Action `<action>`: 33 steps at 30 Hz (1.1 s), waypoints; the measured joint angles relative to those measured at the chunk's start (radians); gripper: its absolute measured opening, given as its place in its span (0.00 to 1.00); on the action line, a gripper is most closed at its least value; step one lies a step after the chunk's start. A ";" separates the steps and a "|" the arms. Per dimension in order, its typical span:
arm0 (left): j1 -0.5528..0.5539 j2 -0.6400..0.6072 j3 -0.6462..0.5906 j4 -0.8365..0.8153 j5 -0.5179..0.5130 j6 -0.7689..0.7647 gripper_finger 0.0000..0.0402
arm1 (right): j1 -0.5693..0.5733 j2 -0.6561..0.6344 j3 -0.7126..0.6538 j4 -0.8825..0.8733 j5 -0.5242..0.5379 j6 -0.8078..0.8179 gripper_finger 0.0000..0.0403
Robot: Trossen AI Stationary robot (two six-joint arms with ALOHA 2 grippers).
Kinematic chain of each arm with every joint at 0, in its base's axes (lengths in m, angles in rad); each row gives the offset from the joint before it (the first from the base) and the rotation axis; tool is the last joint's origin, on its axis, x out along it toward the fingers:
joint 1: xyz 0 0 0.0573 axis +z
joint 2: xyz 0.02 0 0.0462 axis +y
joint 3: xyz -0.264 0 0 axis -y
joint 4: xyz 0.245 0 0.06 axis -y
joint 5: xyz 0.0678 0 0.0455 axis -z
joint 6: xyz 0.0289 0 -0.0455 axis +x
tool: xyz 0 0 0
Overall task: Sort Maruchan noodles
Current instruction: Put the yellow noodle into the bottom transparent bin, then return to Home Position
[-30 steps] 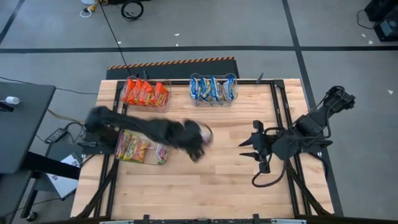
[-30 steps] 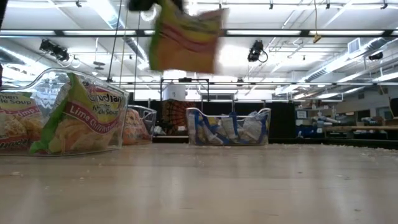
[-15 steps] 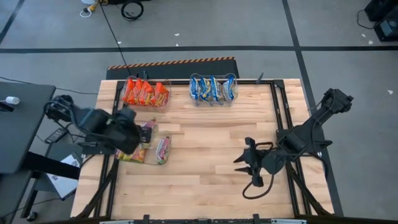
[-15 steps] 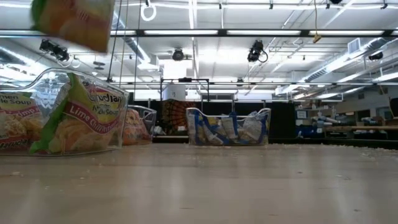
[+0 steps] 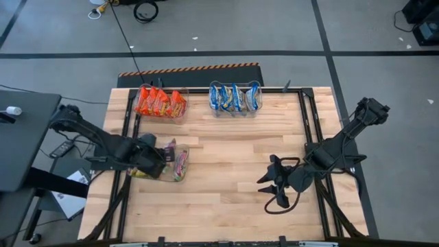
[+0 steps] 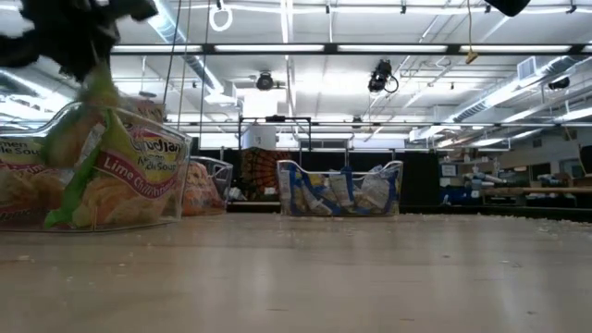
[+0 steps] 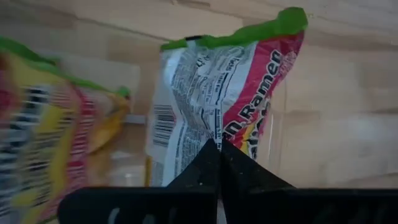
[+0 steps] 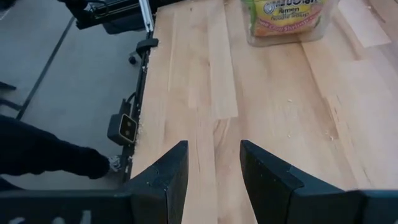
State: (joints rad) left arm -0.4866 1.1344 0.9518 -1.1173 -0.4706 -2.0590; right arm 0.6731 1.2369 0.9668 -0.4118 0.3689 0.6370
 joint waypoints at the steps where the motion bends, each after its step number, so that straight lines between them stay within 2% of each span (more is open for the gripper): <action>1: 0.011 0.005 -0.032 0.050 0.001 -0.004 0.01 | 0.000 0.000 0.000 0.000 -0.003 0.000 0.37; 3: 0.026 0.013 -0.102 0.137 0.015 -0.020 0.01 | 0.000 0.000 0.000 0.001 -0.004 0.000 0.37; 7: 0.055 0.011 -0.198 0.196 0.089 -0.023 0.02 | 0.000 0.000 0.000 0.000 -0.004 0.022 0.37; 12: 0.065 0.008 -0.191 0.044 0.277 0.024 0.05 | -0.003 0.000 0.001 0.000 0.003 0.016 0.37; 16: 0.065 0.001 -0.156 -0.084 0.377 0.119 0.14 | -0.034 0.000 0.001 0.007 0.019 -0.019 0.37; 21: 0.067 -0.005 -0.122 -0.114 0.373 0.208 0.32 | -0.103 0.000 0.002 0.027 0.043 -0.054 0.37; 23: 0.072 -0.004 -0.106 -0.111 0.343 0.266 0.39 | -0.143 0.000 0.002 0.035 0.075 -0.070 0.37; 26: 0.099 -0.004 -0.050 -0.115 0.267 0.354 0.47 | -0.223 0.000 0.002 0.072 0.071 -0.189 0.37; 29: 0.135 -0.018 0.025 -0.149 0.193 0.456 0.50 | -0.300 0.000 0.002 0.163 0.049 -0.294 0.37; 33: 0.188 -0.067 0.102 -0.144 0.140 0.615 0.50 | -0.382 0.000 0.002 0.300 -0.020 -0.461 0.32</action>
State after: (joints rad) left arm -0.2986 1.0678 1.0542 -1.2617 -0.3304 -1.4438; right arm 0.2909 1.2369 0.9684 -0.1114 0.3492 0.1764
